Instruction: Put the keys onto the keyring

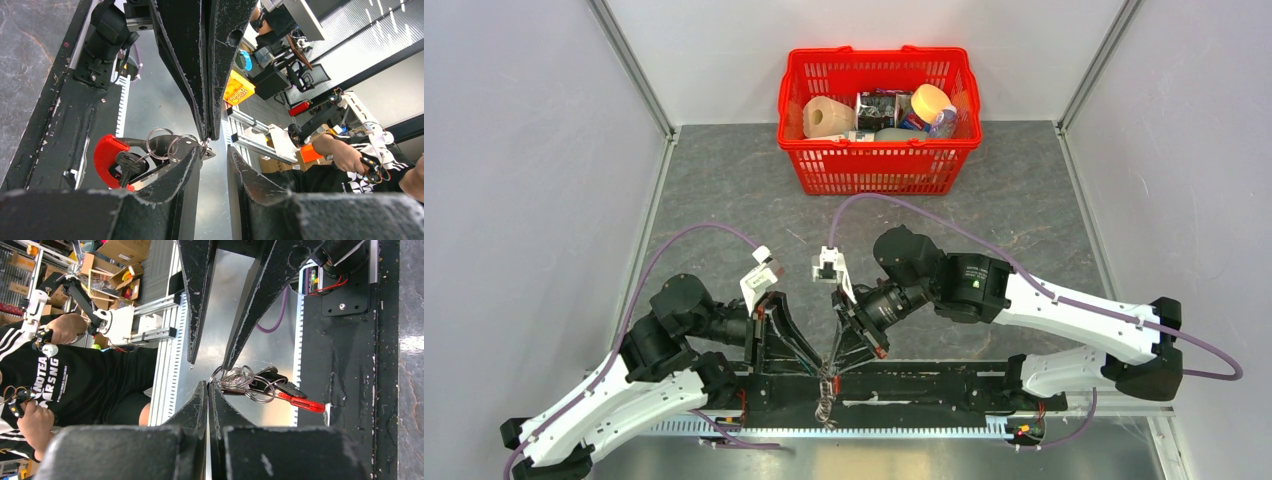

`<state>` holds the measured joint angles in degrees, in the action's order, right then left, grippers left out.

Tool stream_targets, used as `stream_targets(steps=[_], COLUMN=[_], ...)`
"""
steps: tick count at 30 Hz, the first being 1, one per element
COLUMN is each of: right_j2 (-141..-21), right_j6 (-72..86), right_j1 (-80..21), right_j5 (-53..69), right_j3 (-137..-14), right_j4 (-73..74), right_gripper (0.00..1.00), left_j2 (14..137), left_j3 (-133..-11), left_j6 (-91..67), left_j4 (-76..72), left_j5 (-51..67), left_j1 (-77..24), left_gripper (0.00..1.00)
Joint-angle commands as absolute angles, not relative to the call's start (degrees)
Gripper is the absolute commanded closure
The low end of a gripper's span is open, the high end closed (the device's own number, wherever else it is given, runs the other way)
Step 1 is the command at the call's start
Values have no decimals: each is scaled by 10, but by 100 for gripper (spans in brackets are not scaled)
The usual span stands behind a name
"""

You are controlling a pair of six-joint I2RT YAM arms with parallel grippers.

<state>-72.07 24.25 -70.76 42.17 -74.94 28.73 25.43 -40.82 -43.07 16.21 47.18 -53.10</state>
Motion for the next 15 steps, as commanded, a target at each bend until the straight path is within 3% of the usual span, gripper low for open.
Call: stream_targets(steps=[1,15], right_j2=[-718,-725], right_j6=[251,246], right_j1=[-710,-710], right_j5=[449,446], right_j3=[-745,-744], right_j4=[220,223], right_gripper=[100,100], left_j2=[255,253], left_j3=[-404,-409], left_j6=[-430,-426], left_j4=[155,156], left_j5=[476,474], left_j1=[-530,-530], left_gripper=[67,67])
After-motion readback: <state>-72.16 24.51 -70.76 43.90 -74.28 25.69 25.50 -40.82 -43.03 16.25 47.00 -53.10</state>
